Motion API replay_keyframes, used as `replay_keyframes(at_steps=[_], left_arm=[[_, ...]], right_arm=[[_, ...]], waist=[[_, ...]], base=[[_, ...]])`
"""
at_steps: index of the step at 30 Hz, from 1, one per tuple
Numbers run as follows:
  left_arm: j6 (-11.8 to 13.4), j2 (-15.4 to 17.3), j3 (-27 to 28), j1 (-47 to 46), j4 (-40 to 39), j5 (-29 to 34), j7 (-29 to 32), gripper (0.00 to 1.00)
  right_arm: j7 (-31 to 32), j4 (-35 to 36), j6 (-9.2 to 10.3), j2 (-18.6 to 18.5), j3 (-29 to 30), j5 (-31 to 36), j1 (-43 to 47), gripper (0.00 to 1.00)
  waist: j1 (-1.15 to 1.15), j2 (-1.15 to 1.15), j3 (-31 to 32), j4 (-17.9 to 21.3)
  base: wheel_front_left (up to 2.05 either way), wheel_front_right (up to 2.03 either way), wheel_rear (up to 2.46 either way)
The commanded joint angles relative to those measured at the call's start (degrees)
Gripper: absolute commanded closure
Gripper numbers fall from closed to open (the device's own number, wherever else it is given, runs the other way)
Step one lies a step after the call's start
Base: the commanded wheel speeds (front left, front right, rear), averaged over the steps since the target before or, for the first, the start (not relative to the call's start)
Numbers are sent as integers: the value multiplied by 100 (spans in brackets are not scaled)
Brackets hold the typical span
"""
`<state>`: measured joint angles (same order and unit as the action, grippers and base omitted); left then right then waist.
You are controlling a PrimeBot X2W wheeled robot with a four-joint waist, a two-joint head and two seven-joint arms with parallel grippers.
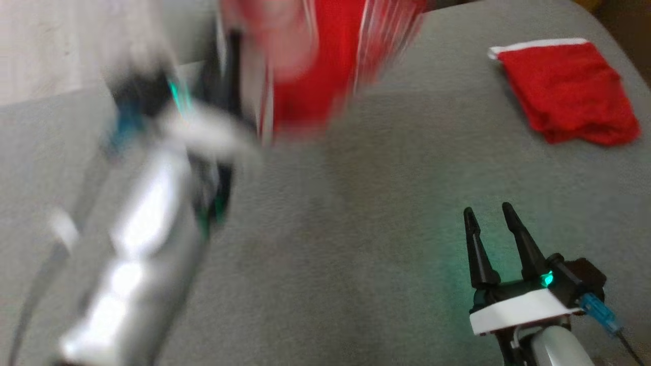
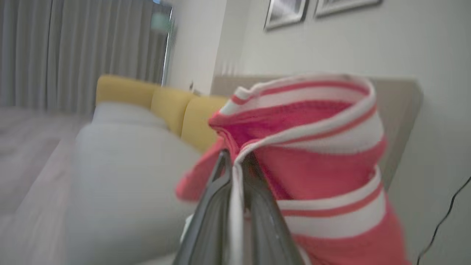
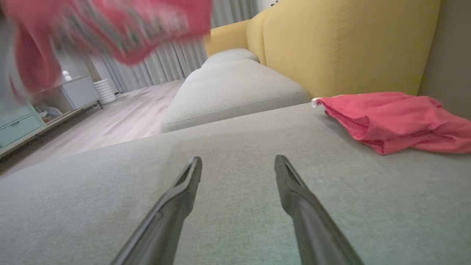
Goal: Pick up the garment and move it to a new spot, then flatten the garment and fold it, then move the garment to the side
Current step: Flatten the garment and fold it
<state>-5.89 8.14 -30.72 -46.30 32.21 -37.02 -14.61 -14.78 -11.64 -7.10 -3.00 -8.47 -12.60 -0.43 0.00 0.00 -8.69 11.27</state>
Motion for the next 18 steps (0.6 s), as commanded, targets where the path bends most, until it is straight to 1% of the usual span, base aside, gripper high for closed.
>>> replay_keyframes(at_steps=[1, 4, 6, 10, 11, 12, 13, 15, 18], left_arm=[[-31, 177, 63, 71, -196, 108, -24, 100], [-34, 264, -187, 1069, -255, 648, -35, 100], [41, 260, -246, 1593, -318, 1059, -36, 100], [158, 105, -7, 2298, -592, 1545, -38, 100], [154, 54, 72, 2437, -643, 1592, -38, 60], [155, 23, 143, 2552, -685, 1650, -38, 22], [175, 4, 208, 2645, -746, 1730, -38, 0], [146, -26, 281, 2839, -885, 1823, -38, 0], [119, 17, 371, 3107, -1261, 1954, -38, 0]], right_arm=[[-22, 195, -39, 1, -121, 30, -80, 0], [-22, 199, -39, -25, -127, 57, -142, 0], [-22, 190, -39, -49, -144, 61, -188, 0], [-22, 182, -39, -98, -129, 54, -199, 0], [-22, 180, -39, -107, -125, 53, -186, 0], [-22, 175, -39, -114, -124, 54, -170, 0], [-22, 170, -39, -117, -123, 56, -152, 0], [-22, 158, -39, -116, -122, 58, -106, 0], [-22, 147, -39, -106, -117, 54, -39, 0]], waist=[[0, 0, -66, -220], [0, 0, -120, -367], [0, 0, -134, -409], [0, 0, -95, -480], [0, 0, -79, -493], [0, 0, -63, -502], [0, 0, -48, -509], [0, 0, -15, -514], [0, 0, 21, -516]], base=[[0, 0, 0], [0, 0, 0], [0, 0, 0], [0, 0, 0], [0, 0, 0], [0, 0, 0], [0, 0, 0], [0, 0, 0], [0, 0, 0]])
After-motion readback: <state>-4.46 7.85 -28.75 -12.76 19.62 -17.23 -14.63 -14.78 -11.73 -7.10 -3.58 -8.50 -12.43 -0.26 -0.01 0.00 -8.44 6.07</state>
